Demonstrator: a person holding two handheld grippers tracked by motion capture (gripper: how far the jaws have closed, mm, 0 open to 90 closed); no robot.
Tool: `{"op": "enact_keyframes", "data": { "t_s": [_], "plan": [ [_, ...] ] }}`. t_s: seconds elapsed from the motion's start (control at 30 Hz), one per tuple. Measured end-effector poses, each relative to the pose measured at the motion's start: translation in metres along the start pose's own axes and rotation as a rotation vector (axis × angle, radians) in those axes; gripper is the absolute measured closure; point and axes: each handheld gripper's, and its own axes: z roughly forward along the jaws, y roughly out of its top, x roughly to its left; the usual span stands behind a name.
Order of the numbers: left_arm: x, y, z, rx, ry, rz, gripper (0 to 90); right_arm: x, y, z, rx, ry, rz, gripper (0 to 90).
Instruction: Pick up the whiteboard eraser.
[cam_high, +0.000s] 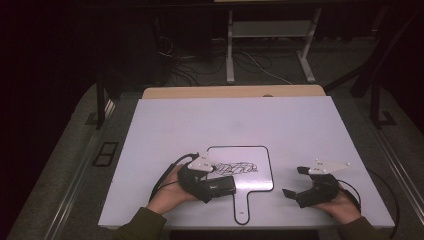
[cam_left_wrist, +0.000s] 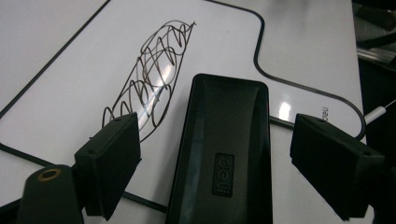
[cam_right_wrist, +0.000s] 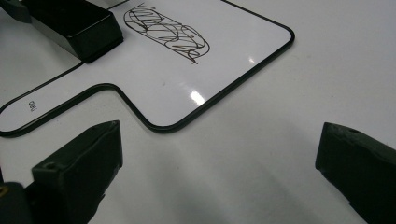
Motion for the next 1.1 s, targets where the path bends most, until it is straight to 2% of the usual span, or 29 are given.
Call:
{"op": "enact_keyframes", "data": {
  "t_s": [0.17, 0.4, 0.63, 0.67, 1.1],
  "plan": [
    [-0.001, -0.001, 0.002, 0.031, -0.002, 0.024, 18.4, 0.0, 0.0, 0.0, 0.002, -0.001, 0.002, 0.0],
    [-0.002, -0.003, 0.007, 0.074, -0.012, 0.043, 24.6, 0.0, 0.0, 0.0, 0.004, 0.001, 0.003, 0.0],
    [-0.003, -0.004, 0.009, 0.096, -0.017, 0.048, 31.1, 0.0, -0.001, -0.001, 0.006, 0.002, 0.004, 0.0],
    [-0.002, -0.005, 0.009, 0.107, -0.02, 0.058, 32.5, 0.0, -0.001, -0.001, 0.007, 0.001, 0.004, 0.0],
    [-0.001, -0.006, 0.01, 0.117, -0.024, 0.064, 37.8, -0.001, -0.002, -0.002, 0.006, -0.004, 0.008, 0.0]
  ]
}}
